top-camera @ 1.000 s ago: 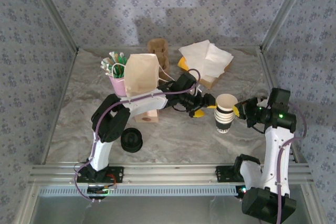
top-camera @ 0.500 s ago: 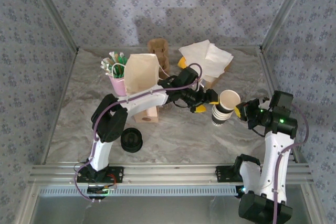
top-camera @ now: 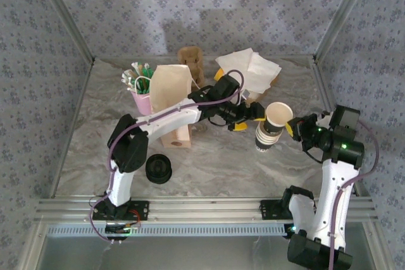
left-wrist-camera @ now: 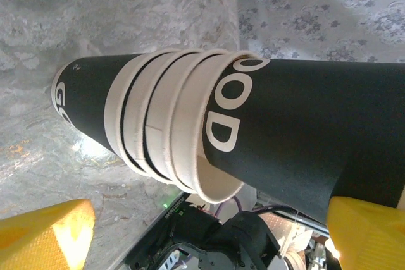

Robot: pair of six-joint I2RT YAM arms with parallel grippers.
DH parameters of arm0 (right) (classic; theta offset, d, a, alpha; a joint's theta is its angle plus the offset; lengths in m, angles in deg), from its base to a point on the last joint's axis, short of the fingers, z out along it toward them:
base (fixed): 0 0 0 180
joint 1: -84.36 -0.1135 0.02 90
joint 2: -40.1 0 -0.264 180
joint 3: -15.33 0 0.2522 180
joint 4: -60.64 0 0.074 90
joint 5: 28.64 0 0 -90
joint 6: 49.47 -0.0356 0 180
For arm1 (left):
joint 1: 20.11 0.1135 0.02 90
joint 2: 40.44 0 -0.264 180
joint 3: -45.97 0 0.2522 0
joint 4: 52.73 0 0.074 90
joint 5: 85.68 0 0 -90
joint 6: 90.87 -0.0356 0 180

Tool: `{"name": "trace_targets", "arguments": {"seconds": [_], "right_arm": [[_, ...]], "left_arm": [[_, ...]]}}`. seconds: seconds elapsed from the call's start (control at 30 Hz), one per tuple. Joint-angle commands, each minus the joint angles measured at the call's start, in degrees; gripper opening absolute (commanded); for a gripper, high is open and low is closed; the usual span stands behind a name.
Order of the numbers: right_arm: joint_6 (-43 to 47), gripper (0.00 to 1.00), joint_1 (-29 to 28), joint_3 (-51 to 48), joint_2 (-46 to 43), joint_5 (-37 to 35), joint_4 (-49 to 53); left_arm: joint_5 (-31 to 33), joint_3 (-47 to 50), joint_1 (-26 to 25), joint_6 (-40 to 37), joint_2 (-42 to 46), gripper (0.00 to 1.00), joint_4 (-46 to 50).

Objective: Pack the takeout coffee

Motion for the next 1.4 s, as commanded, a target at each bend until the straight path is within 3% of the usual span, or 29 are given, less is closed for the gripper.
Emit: {"name": "trace_targets", "arguments": {"seconds": [0.0,0.33,0.4,0.53,0.63,0.7,0.8,0.97,1.1,1.2,1.37], "right_arm": [[-1.1,0.0,0.8,3.6,0.4,1.0,1.0],[-7.2,0.0,1.6,15.9,4.4,3.6,-3.1],[-7.0,0.0,1.5,18.2,5.1,3.5,-2.4],[-4.8,0.0,-0.2,22.3,5.5,2.8,1.4],[-4.4,0.0,-5.1,21.9,4.5,1.5,2.5],[-4.9,0.0,-10.9,20.0,3.2,-1.6,2.5],[-6.0,0.0,-23.7,16.6,2.0,-8.3,1.4],[-8.9,0.0,-51.6,9.5,1.4,-24.3,-1.4],[-10.2,0.0,-68.8,3.0,4.5,-32.3,-3.1],[-9.0,0.0,-75.4,0.1,8.1,-35.0,-3.7],[-6.9,0.0,-76.1,-6.8,11.0,-30.9,-10.5]], "left_arm": [[2.7,-3.2,0.7,-2.7,4.1,0.96,3.2],[7.8,-12.7,3.7,-6.1,7.2,0.97,9.3],[9.3,-20.6,4.3,-9.4,6.8,0.98,14.2],[15.3,-45.2,5.6,-18.0,3.0,0.99,31.5],[20.2,-62.8,8.4,-21.2,1.0,1.0,42.6],[22.3,-66.2,11.7,-22.4,3.5,1.0,47.1],[25.7,-57.6,15.3,-26.2,12.5,0.99,49.6],[37.2,-31.9,19.5,-30.9,31.9,0.99,51.6],[39.6,-19.8,21.8,-30.4,41.8,0.99,55.6],[37.8,-14.2,22.0,-28.6,47.0,0.99,57.6],[36.3,-5.5,22.0,-25.3,52.8,0.99,58.5]]}}
